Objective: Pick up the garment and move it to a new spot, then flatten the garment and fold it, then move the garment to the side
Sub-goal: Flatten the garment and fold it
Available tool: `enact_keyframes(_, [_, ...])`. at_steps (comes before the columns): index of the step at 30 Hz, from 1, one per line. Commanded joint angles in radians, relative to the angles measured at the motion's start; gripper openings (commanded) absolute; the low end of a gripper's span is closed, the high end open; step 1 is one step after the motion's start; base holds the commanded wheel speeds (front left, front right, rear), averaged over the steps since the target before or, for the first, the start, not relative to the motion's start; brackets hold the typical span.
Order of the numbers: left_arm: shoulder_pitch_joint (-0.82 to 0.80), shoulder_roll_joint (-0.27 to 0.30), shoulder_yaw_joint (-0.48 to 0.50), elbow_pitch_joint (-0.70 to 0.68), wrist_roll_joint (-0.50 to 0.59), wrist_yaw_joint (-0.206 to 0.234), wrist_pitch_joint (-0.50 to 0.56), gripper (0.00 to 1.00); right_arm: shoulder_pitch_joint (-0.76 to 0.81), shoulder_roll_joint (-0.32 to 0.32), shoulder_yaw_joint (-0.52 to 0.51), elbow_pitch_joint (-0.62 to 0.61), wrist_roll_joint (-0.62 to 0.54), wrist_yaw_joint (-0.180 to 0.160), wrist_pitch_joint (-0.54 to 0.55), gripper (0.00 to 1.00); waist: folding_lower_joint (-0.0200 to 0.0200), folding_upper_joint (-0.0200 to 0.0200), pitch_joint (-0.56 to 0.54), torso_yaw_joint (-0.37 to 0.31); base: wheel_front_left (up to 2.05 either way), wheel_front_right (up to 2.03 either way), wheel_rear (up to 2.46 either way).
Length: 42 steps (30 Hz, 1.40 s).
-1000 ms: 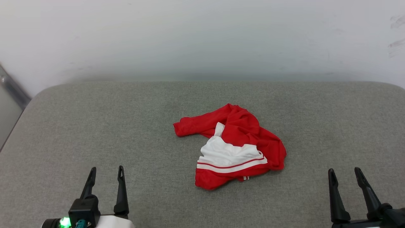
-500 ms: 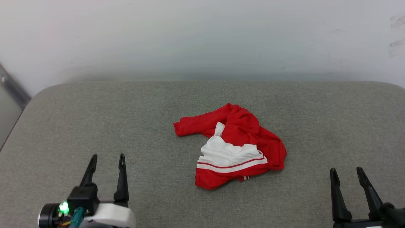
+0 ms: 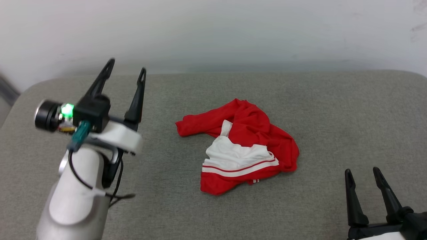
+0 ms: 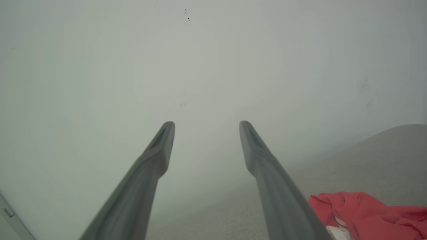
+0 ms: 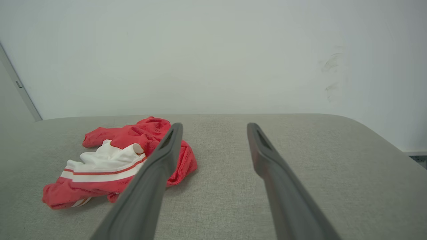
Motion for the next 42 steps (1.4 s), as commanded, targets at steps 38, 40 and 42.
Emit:
enact_keyframes(38, [-0.544,0.335,-1.15,0.092,-0.903,-0.007,0.972,1.0,-0.177,0.002,0.027,0.007,0.014,-0.001,-0.002,1.0,-0.0001,0.0,0.281,-0.158,0.0,0.0,0.0])
enact_keyframes(40, [-0.516,0.337,-1.158,0.088,-0.892,-0.007,0.992,0.84,-0.183,0.002,0.027,0.008,0.015,-0.001,-0.002,1.0,-0.0001,0.0,0.286,-0.16,0.0,0.0,0.0])
enact_keyframes(42, [-0.5,0.336,-1.16,0.081,-0.878,-0.007,0.988,0.0,-0.186,0.002,0.025,0.008,0.016,-0.001,-0.002,1.0,-0.0001,0.0,0.289,-0.159,0.0,0.0,0.0])
